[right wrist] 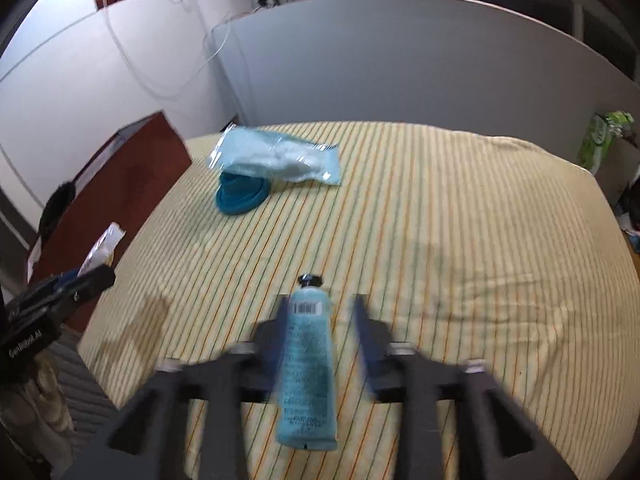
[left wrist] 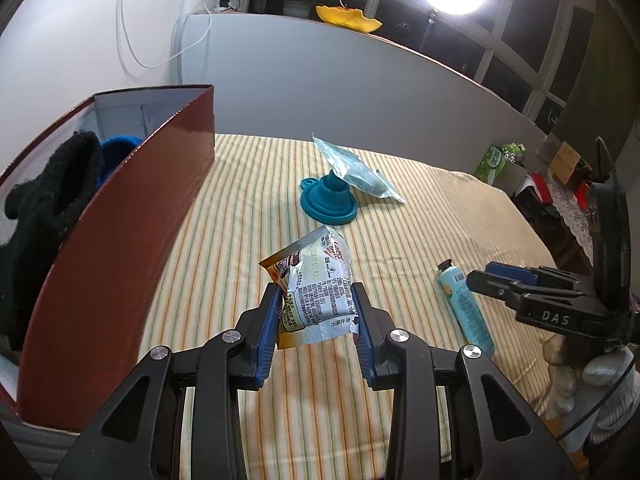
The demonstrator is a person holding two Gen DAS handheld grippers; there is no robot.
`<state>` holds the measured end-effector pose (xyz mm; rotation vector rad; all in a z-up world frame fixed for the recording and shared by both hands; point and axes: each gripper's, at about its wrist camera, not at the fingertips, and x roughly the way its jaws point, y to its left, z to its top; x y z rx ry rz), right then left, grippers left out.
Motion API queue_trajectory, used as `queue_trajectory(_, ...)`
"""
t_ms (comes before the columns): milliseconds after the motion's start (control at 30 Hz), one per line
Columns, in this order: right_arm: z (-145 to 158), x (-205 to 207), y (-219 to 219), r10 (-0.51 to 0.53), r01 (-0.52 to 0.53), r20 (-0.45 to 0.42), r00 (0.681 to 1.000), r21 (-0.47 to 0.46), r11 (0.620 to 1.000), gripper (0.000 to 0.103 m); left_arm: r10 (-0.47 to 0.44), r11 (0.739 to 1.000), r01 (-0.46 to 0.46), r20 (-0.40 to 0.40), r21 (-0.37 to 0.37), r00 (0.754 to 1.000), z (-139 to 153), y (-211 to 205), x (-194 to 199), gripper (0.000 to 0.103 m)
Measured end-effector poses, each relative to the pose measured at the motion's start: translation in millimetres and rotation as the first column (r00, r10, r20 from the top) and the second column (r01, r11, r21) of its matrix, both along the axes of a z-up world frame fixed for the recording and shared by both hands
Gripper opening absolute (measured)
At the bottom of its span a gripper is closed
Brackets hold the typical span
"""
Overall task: Organize soft objects
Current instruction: 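Lift the snack packet with the left tool while the right tool lifts the blue tube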
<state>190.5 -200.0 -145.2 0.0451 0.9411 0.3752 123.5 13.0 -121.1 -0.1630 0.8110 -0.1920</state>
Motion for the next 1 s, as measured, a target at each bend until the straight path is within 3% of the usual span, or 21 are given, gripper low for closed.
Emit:
queue_trajectory(300,-21,3,24,0.058,-0.063,-0.044,0.997,-0.138,0.988,0.042,-0.019,1.000,0.018,0.053,0.021,0.998,18,1,-24,0.032)
queue_trajectory(433,-21,3,29,0.067,-0.073,-0.037,0.997,-0.184,0.980,0.027,-0.021,0.999,0.018,0.087,0.034,0.996,30,7,-37,0.032)
queue_trajectory(567,-19,2,32,0.078,-0.084,-0.034,0.996,-0.210,0.974,0.026,-0.018,0.999,0.011,0.119,0.053,0.993,40,10,-48,0.032)
queue_trajectory(733,-8,-1,30,0.065,-0.066,-0.013,0.998,-0.184,0.981,0.026,-0.014,0.998,0.005,0.142,0.059,0.990,50,22,-57,0.032)
queue_trajectory(1000,46,2,40,0.080,-0.072,0.078,0.994,-0.097,0.993,0.026,0.054,0.997,-0.063,0.171,0.045,0.984,67,62,-64,0.032)
